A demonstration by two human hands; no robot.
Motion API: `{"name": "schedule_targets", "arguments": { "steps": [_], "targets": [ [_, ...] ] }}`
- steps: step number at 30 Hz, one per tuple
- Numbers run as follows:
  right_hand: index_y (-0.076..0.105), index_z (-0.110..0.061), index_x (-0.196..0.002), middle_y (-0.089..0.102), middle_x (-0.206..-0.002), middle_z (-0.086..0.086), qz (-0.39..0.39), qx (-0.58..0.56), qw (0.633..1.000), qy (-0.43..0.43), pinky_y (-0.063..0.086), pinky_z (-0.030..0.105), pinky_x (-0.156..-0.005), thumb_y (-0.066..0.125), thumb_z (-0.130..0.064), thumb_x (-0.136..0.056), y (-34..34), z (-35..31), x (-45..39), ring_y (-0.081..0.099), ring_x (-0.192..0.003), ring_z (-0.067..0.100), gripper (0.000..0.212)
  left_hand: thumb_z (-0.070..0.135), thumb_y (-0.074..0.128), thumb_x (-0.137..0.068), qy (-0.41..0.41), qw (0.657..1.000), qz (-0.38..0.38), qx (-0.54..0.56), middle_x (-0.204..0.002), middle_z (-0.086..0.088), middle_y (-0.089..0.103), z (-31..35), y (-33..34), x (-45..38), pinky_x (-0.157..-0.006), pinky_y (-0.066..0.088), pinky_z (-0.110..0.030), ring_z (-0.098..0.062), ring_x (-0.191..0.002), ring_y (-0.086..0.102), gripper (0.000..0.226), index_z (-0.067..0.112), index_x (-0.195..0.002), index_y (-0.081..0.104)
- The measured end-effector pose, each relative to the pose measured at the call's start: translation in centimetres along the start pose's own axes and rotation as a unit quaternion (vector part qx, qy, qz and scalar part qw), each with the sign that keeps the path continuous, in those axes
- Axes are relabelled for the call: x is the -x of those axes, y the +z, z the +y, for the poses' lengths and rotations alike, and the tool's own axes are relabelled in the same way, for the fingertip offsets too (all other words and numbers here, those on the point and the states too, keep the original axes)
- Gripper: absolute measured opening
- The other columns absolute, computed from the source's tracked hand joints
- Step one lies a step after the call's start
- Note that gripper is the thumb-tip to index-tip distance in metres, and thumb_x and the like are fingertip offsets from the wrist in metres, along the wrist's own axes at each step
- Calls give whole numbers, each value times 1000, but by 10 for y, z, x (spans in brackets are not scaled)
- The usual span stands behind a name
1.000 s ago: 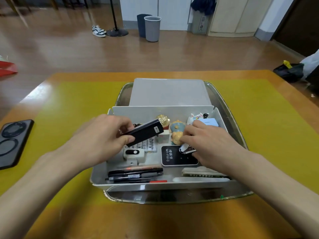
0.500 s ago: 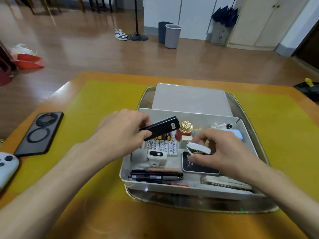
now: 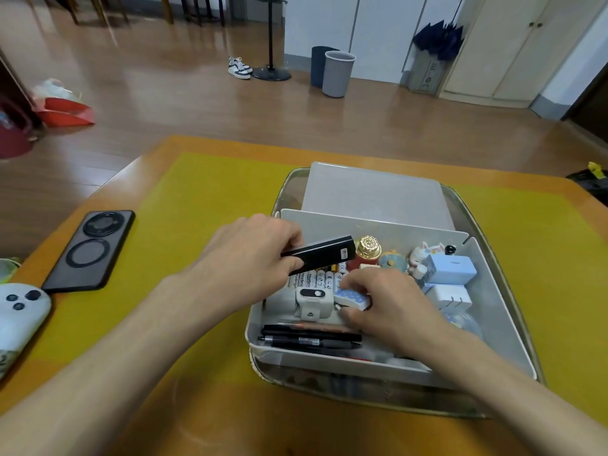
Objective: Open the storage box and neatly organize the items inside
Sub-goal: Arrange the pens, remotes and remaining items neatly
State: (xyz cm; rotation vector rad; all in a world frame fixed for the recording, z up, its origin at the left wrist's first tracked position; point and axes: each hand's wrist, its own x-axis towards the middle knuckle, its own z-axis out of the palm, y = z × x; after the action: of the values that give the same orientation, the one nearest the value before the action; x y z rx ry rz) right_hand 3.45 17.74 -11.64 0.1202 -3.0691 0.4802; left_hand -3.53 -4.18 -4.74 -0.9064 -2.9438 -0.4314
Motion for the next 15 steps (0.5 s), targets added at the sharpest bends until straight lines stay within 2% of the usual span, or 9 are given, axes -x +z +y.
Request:
{"name": "schedule_targets", "arguments": {
  "steps": [5,9,12,15],
  "targets": [
    [64,-36,-112,67,-91,-15,-5,-16,1000,19,49,29,-68,64,-54,-83,0,-2,11,57,-79,6,34,44,63,-90,13,1000,3,-9,-82,11,61,0,5,1,-52,30,-29,-18,-77,56,14,31,-93,60],
    [66,-37,-108,60,-80,-20,-4,-14,1000,16,45,29,-64,65,-52,-83,-9,-1,11,53,-73,2,29,41,65,-89,17,1000,3,-5,-75,13,57,1,13,-2,-50,30,-28,-15,-71,53,14,28,-89,60],
    [70,-36,-99,64,-73,-18,2,-36,998,45,50,33,-67,70,-51,-79,-31,10,9,57,-70,2,25,40,66,-88,17,1000,1,9,-71,11,57,0,15,-4,-49,30,-29,-11,-67,53,15,28,-84,59],
    [69,-40,-93,65,-70,-20,27,-39,996,76,49,30,-62,64,-61,-71,-62,32,15,60,-68,0,30,42,67,-87,32,999,-13,20,-70,11,59,7,18,-4,-50,35,-30,-11,-67,55,16,28,-83,60]
  ]
}}
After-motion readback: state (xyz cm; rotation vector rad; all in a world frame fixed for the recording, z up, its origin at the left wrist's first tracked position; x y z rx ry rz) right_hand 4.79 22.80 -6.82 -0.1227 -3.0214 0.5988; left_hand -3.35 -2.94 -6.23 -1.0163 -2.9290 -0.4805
